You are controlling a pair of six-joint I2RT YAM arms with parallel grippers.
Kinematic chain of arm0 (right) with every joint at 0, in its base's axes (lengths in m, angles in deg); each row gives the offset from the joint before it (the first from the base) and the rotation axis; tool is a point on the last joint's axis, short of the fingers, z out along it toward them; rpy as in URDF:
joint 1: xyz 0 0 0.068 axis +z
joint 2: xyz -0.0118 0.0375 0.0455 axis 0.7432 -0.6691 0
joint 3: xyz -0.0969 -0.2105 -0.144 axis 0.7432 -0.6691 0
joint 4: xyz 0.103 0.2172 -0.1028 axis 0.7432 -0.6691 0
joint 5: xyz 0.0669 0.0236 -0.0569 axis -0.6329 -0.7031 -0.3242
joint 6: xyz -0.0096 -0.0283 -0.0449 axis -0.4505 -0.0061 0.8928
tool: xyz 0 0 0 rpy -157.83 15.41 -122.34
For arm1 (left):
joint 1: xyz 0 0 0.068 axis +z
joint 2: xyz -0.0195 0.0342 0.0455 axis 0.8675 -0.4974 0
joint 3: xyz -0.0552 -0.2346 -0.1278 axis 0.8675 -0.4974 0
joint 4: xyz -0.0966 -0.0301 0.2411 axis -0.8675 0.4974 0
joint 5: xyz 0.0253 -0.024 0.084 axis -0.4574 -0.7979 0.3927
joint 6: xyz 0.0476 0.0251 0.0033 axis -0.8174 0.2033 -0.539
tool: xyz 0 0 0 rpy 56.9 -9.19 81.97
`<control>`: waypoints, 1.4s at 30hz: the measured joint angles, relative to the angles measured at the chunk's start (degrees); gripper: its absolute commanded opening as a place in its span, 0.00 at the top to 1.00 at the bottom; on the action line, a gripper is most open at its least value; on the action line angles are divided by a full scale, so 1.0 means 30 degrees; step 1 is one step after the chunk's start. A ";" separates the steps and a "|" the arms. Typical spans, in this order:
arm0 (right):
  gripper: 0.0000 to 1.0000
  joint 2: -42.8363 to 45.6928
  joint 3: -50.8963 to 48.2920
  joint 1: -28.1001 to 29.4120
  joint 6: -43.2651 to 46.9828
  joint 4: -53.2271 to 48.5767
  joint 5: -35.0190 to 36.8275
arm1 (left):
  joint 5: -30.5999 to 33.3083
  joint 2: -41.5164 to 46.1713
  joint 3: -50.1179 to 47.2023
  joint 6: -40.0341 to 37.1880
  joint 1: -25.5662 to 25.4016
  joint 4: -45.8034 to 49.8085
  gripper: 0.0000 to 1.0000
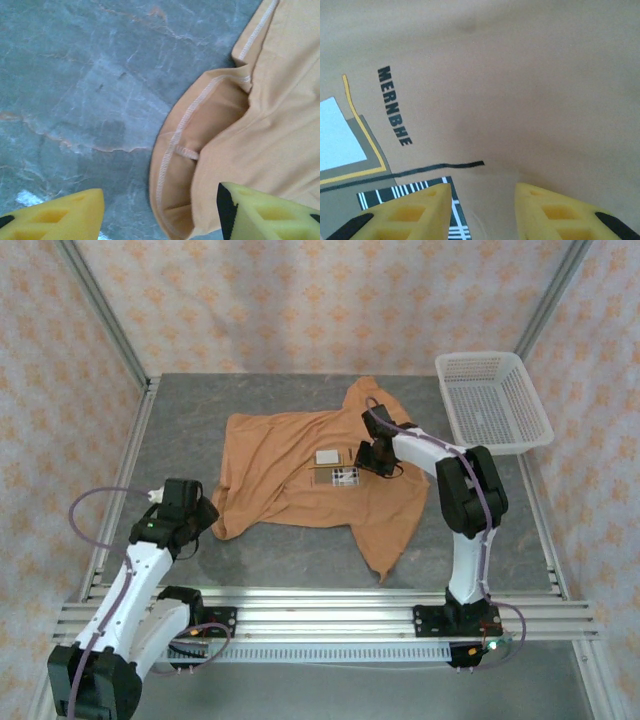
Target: Fold the inside-out t-shirt
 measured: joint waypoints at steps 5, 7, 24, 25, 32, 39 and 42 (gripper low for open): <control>0.61 0.1953 -0.1013 0.0000 0.0073 -0.0576 0.0124 | -0.2171 -0.7242 0.3978 -0.0124 0.0000 -0.1960 0.54; 0.61 0.2645 -0.1530 0.0007 0.0036 -0.0546 -0.0044 | -0.3002 -1.0469 0.6317 -0.0219 0.0000 -0.2878 0.54; 0.62 0.4007 -0.6462 0.2754 -0.1020 0.0554 -0.2958 | -0.6025 -2.9070 2.5733 -0.0277 0.0721 -0.2215 0.72; 0.62 0.4320 -0.6725 0.2747 -0.1020 0.0758 -0.2973 | -0.6353 -2.9623 2.6716 -0.0131 0.0962 -0.1894 0.73; 0.63 0.5340 -0.8313 0.2710 -0.0699 0.0838 -0.2608 | -0.5858 -3.2968 3.2873 0.0007 0.2368 0.0000 0.77; 0.62 0.5523 -0.8182 0.2696 -0.0102 0.0270 -0.2280 | -0.5457 -3.4024 3.5197 -0.0350 0.2754 0.1559 0.81; 0.62 0.5515 -0.7715 0.2696 0.0146 -0.0801 -0.1712 | -0.5391 -3.2800 3.3281 -0.0823 0.2645 0.1559 0.80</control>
